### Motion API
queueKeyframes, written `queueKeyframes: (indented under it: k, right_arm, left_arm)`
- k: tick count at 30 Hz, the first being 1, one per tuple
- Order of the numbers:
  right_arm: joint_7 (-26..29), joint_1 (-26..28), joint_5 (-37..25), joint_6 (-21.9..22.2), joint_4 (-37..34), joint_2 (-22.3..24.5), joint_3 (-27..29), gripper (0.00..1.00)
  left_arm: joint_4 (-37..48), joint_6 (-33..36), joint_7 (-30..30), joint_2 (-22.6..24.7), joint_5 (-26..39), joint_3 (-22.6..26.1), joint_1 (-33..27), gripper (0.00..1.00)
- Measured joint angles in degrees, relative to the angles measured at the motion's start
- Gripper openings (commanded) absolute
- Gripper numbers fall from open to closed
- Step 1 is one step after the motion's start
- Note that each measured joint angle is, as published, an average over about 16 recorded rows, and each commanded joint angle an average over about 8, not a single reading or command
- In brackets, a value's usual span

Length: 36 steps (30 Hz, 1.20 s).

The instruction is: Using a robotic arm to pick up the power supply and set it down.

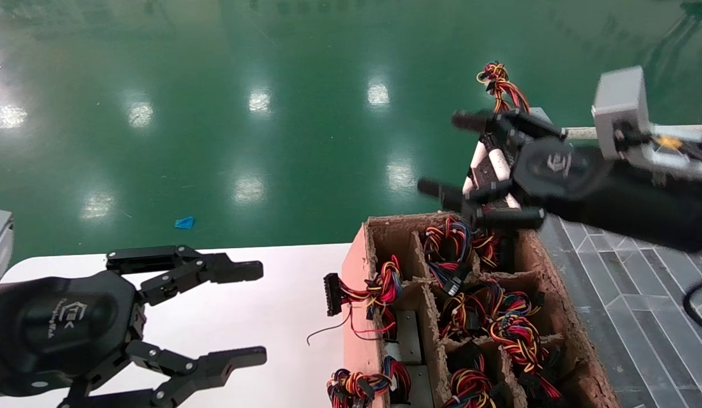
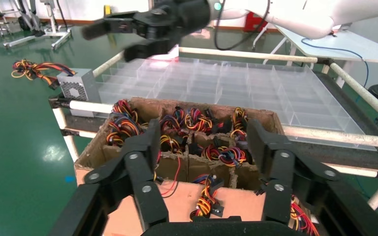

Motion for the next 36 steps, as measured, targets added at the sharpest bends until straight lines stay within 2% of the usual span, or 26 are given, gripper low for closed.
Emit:
queueKeyframes:
  k: [12,18,25,36]
  right_arm:
    - [6.2,-10.6,7.3,-7.2,13.8,5.1,2.8,1.0]
    - [8.1,-14.1,9.7,-9.6,18.3,6.8,3.7,1.0]
    - [8.7,-15.3,10.6,-10.4,19.9,7.5,4.1,1.0]
    - [8.4,-14.5,10.0,-9.8,18.8,7.1,3.9,1.0]
  left_arm:
    - [0.0,0.0,0.0,0.0,0.0,0.0,0.0,1.0]
    - [0.0,0.0,0.0,0.0,0.0,0.0,0.0,1.0]
    - [0.0,0.0,0.0,0.0,0.0,0.0,0.0,1.0]
    - [0.0,0.0,0.0,0.0,0.0,0.0,0.0,1.0]
